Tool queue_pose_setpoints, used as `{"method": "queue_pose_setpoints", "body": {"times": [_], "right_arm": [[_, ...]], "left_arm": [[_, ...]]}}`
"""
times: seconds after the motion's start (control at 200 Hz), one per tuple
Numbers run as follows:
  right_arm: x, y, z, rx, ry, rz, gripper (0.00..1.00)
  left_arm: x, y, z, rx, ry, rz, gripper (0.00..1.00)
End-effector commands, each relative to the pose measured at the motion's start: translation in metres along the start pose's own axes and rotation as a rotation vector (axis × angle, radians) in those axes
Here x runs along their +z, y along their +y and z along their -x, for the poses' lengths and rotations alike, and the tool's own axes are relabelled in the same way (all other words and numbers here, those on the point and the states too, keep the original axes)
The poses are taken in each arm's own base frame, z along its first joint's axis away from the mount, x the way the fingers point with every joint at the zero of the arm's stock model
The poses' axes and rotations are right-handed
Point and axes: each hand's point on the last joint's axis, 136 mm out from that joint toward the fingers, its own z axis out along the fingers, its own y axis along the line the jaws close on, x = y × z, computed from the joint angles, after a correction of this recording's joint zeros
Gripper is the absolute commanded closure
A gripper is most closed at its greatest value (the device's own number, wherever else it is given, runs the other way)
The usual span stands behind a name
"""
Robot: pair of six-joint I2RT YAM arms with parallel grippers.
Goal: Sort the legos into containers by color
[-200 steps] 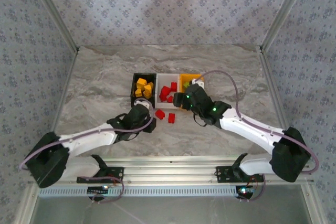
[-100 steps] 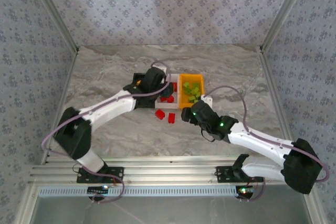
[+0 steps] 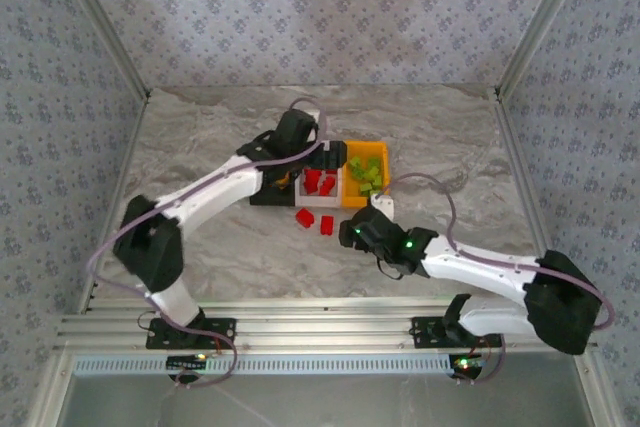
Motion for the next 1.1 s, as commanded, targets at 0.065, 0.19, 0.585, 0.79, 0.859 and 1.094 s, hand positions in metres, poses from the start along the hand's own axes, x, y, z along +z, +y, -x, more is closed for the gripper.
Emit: {"method": "queue_pose_setpoints", "body": {"times": [0.065, 0.19, 0.585, 0.79, 0.859, 1.094], "right_arm": [[0.015, 0.036, 0.016, -0.003, -0.027, 0.047, 0.15], [0.033, 0.054, 0.014, -0.025, 0.003, 0.056, 0.17], [0.083, 0.044, 0.001, -0.045, 0.085, -0.096, 0.3], [0.086, 0.03, -0.009, -0.049, 0.104, -0.134, 0.49], [0.081, 0.027, -0.009, -0.048, 0.097, -0.13, 0.56], [0.031, 0.036, 0.009, -0.107, 0.036, -0.032, 0.67]], "left_arm": [[-0.067, -0.012, -0.016, -0.021, -0.093, -0.095, 0.01], [-0.089, 0.015, -0.059, -0.056, -0.102, -0.063, 0.01], [-0.133, 0.089, -0.14, -0.153, -0.085, 0.062, 0.01], [-0.136, 0.105, -0.162, -0.2, -0.081, 0.077, 0.01], [-0.136, 0.108, -0.166, -0.205, -0.077, 0.084, 0.01], [-0.131, 0.116, -0.18, -0.214, -0.048, 0.105, 0.01]]}}
